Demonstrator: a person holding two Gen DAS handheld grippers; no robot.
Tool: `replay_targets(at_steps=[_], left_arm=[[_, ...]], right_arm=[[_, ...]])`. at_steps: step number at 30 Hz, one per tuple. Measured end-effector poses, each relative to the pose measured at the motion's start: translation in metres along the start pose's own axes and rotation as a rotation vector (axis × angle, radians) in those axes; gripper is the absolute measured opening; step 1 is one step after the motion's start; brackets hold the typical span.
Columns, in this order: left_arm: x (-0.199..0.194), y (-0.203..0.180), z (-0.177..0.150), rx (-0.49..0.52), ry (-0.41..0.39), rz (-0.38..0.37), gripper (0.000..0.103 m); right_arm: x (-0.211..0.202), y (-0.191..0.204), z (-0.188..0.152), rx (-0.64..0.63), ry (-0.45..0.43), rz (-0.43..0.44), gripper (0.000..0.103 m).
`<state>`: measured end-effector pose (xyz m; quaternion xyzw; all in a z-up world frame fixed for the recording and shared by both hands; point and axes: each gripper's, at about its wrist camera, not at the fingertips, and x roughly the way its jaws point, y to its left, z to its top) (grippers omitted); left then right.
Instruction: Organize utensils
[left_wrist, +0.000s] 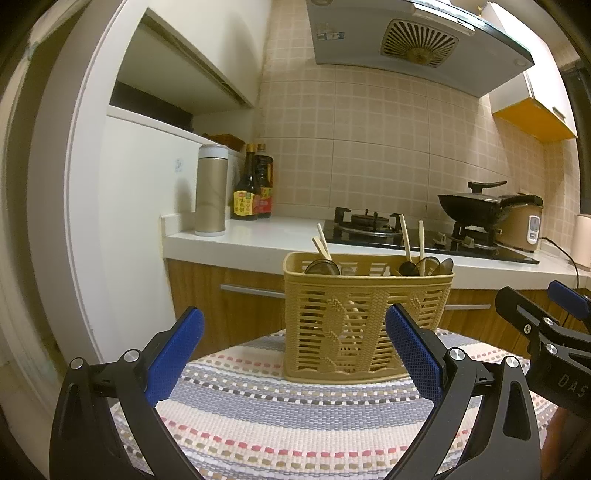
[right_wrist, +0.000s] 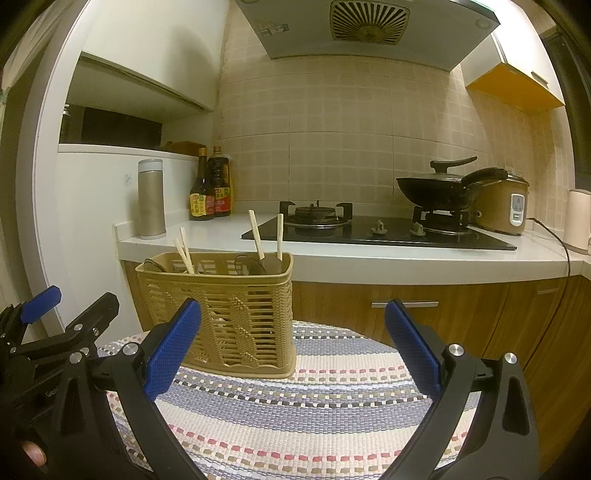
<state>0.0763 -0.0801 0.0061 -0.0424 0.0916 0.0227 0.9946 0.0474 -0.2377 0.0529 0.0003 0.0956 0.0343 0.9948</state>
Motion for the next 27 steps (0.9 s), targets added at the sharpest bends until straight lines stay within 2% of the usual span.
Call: replay_targets(at_steps=[27], left_arm=[[0.0003, 0.0034, -0.0001, -0.013, 0.010, 0.001, 0.095]], right_arm=[[0.0004, -0.0020, 0.0004, -0.001, 0.003, 0.003, 0.095]])
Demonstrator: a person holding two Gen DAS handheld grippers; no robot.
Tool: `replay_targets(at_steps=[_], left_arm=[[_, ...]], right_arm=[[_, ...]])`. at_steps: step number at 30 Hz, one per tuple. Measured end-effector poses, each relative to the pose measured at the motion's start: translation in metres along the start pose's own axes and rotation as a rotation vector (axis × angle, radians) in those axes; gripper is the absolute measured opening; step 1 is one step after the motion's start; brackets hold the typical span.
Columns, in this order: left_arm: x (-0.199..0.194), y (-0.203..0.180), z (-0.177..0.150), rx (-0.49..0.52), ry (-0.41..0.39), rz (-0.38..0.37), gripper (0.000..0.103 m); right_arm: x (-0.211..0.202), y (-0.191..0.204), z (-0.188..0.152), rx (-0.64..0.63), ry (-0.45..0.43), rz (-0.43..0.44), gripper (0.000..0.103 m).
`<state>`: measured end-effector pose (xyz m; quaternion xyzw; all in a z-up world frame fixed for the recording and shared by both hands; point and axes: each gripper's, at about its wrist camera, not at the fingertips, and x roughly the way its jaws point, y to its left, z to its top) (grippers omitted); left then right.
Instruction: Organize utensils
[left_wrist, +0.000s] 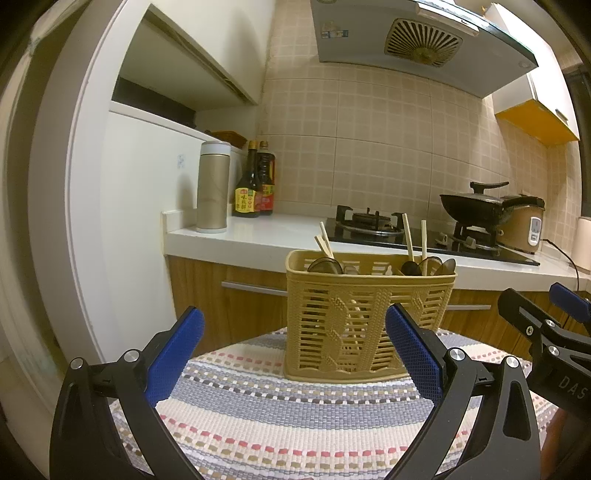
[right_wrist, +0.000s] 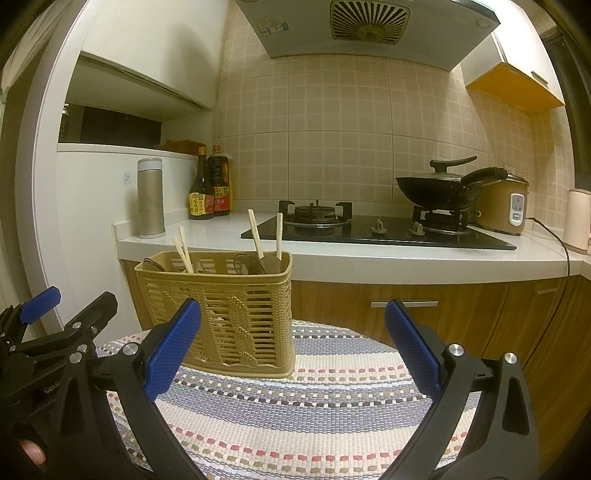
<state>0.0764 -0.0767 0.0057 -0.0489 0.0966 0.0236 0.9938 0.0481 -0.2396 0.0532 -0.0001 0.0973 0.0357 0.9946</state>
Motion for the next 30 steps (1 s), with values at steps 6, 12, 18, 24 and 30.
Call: replay_targets(at_steps=[6, 12, 18, 24, 30], left_arm=[[0.0004, 0.0000, -0.0002, 0.002, 0.001, 0.000, 0.095], [0.0002, 0.0000, -0.0003, 0.003, 0.003, 0.000, 0.095], [0.0004, -0.0004, -0.0002, 0.011, 0.001, 0.008, 0.095], [-0.0009, -0.0048, -0.0014, 0.043, -0.015, 0.013, 0.095], [0.0021, -0.0017, 0.0003, 0.026, 0.005, 0.012, 0.095]], right_arm=[[0.0000, 0.0001, -0.0001, 0.001, 0.000, 0.000, 0.095], [0.0003, 0.0006, -0.0002, -0.001, 0.001, 0.000, 0.095], [0.0002, 0.0022, -0.0008, -0.006, 0.002, 0.001, 0.095], [0.0001, 0.0022, -0.0009, -0.005, 0.003, 0.001, 0.095], [0.0002, 0.0018, -0.0017, -0.001, 0.003, 0.000, 0.095]])
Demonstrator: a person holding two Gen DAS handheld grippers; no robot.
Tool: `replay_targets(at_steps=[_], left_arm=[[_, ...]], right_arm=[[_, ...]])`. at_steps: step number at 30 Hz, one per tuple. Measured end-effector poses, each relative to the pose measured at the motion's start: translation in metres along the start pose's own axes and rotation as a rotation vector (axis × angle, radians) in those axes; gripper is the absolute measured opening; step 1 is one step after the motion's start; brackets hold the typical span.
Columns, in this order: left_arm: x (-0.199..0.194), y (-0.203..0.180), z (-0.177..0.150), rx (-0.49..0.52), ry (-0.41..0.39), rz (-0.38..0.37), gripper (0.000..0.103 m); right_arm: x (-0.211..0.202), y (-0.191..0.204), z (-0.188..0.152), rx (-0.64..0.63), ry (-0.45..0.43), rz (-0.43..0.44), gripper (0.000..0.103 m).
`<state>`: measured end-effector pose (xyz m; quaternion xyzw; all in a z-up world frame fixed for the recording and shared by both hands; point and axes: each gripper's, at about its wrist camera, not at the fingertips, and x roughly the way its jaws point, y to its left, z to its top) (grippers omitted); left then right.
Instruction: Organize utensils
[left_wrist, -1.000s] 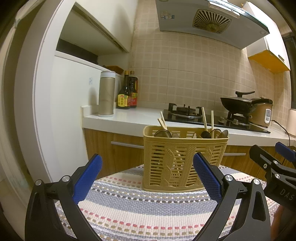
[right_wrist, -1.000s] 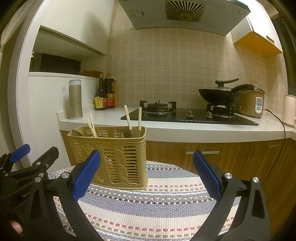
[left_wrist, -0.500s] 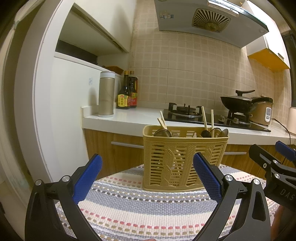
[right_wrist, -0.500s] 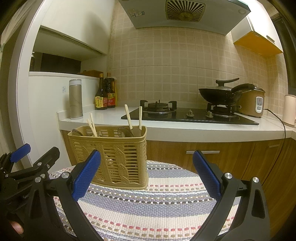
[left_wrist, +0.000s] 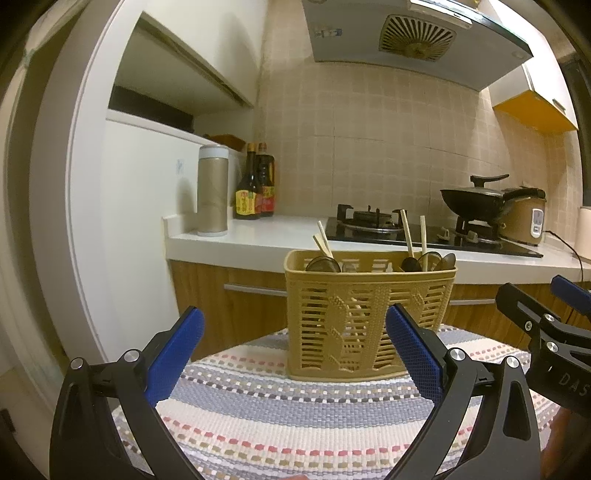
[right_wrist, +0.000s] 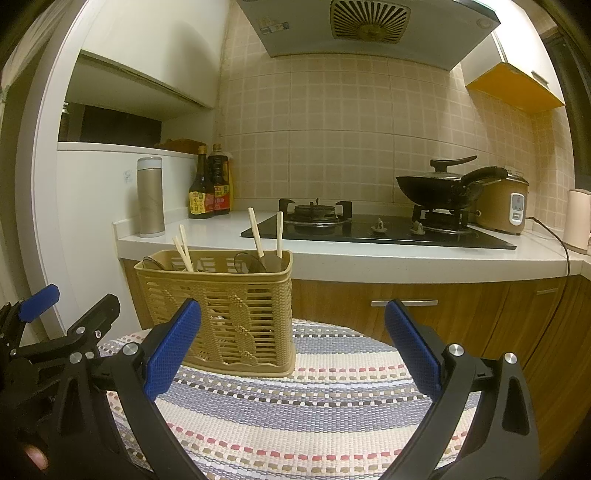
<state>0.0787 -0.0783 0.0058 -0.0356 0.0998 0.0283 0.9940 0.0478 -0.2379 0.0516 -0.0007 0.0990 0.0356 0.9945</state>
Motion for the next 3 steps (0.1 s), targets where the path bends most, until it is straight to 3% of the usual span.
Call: replay_targets(at_steps=[3], left_arm=[[0.0007, 0.0006, -0.0006, -0.009, 0.005, 0.002, 0.096]], right_arm=[[0.0003, 0.0004, -0.0002, -0.002, 0.001, -0.001, 0.095]])
